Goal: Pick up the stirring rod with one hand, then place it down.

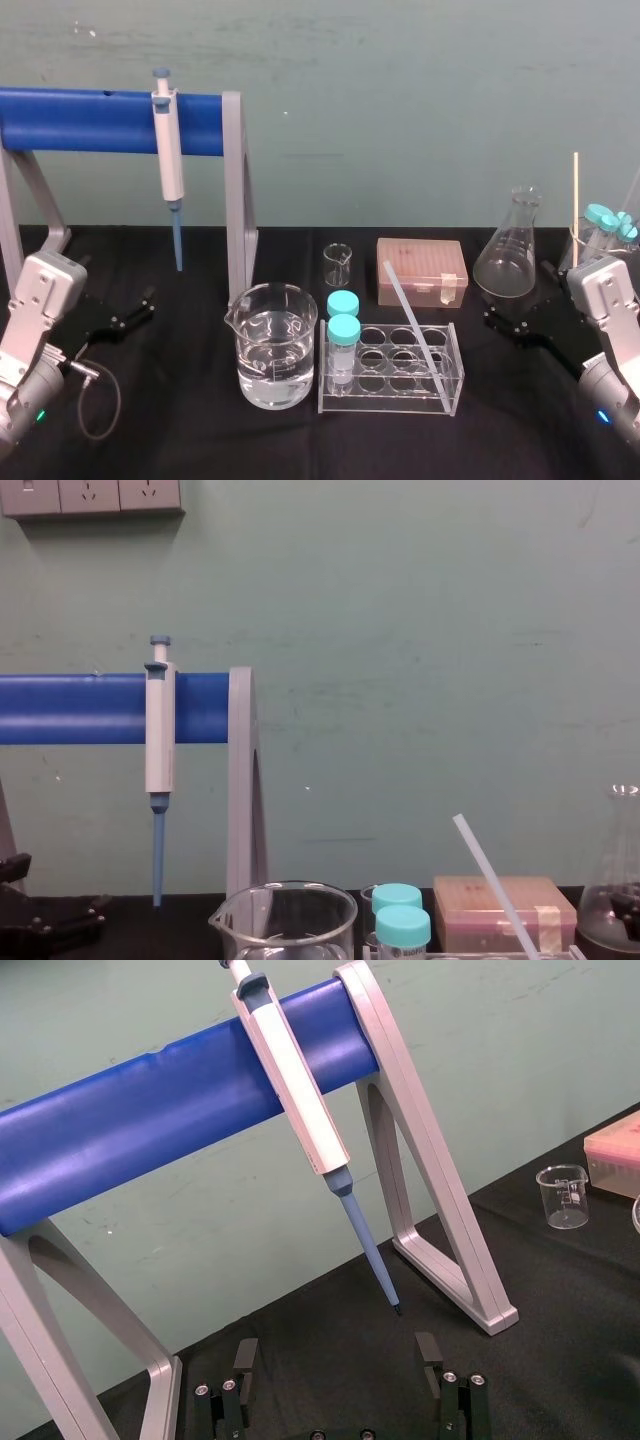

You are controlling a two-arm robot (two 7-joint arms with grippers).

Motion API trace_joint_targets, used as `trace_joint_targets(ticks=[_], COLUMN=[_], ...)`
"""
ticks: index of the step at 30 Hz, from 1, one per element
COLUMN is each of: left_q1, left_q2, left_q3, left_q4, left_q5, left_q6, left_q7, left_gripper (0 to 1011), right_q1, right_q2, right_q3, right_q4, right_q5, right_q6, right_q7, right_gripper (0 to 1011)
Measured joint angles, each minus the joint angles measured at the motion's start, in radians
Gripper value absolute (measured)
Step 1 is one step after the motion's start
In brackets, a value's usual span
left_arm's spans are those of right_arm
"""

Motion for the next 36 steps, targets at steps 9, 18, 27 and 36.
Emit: trace_joint_targets(ticks=[9,18,27,36], left_q1=[0.0,0.0,0.0,0.0], left_q2=[0.0,0.0,0.0,0.0], left_q3=[0.0,0.0,0.0,0.0], left_q4=[0.0,0.0,0.0,0.0], left_q5=[0.0,0.0,0.0,0.0], left_q6=[0.0,0.0,0.0,0.0], left_q7=[0.0,0.0,0.0,0.0], left_gripper=[1000,1000,1000,1000], right_q1=[0.0,0.0,0.0,0.0], right_q2=[0.0,0.0,0.0,0.0], right_q3=[0.0,0.0,0.0,0.0], right_q4=[0.0,0.0,0.0,0.0], right_q5=[0.0,0.0,0.0,0.0], right_q6=[0.0,0.0,0.0,0.0], right_q7=[0.0,0.0,0.0,0.0], right_gripper=[1000,1000,1002,1002])
